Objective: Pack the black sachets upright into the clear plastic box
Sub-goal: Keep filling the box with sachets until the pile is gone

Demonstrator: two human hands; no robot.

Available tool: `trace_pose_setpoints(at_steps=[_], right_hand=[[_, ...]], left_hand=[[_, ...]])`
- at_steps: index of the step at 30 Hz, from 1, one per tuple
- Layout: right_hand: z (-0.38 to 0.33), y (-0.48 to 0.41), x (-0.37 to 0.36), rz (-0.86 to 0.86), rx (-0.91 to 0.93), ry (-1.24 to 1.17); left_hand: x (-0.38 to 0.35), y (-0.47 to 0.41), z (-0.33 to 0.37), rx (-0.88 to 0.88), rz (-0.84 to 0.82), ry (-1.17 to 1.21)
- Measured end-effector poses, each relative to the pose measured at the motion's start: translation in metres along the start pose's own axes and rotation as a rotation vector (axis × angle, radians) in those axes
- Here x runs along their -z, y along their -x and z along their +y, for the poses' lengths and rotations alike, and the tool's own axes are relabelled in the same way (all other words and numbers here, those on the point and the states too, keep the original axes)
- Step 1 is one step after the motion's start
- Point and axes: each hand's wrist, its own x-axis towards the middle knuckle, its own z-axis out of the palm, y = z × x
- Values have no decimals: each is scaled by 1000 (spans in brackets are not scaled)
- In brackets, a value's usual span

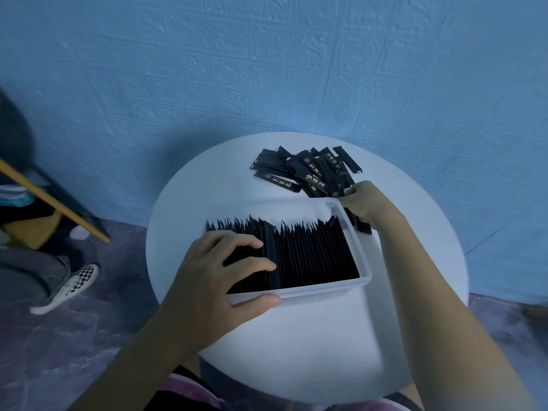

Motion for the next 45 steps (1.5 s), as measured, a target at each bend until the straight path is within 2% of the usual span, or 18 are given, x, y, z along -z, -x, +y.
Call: trace_pose_setpoints(at_steps=[4, 7, 13, 15, 18, 22, 28, 36, 45], right_hand=[[2, 13, 14, 20, 49, -239], [-10, 35, 29, 69, 172, -420], [-52, 101, 34, 10, 415, -470], [-60, 117, 22, -44, 392, -433], [-59, 131, -11, -157, 341, -239], [-54, 141, -46, -186, 300, -61], [-48, 139, -44, -326, 292, -227], [-56, 129, -33, -492, 284, -278], [-53, 125, -27, -595, 286, -348]], left_hand=[[0, 0, -1, 2, -2, -5], [-1, 0, -1, -4, 5, -11], [-2, 1, -1, 3, 1, -13], [-2, 1, -1, -1, 0, -10], [-3, 0, -2, -11, 21, -15], [-2, 0, -2, -16, 22, -23], [-1, 0, -4, -22, -4, -16], [2, -1, -4, -56, -31, -32], [1, 0, -7, -80, -32, -37]])
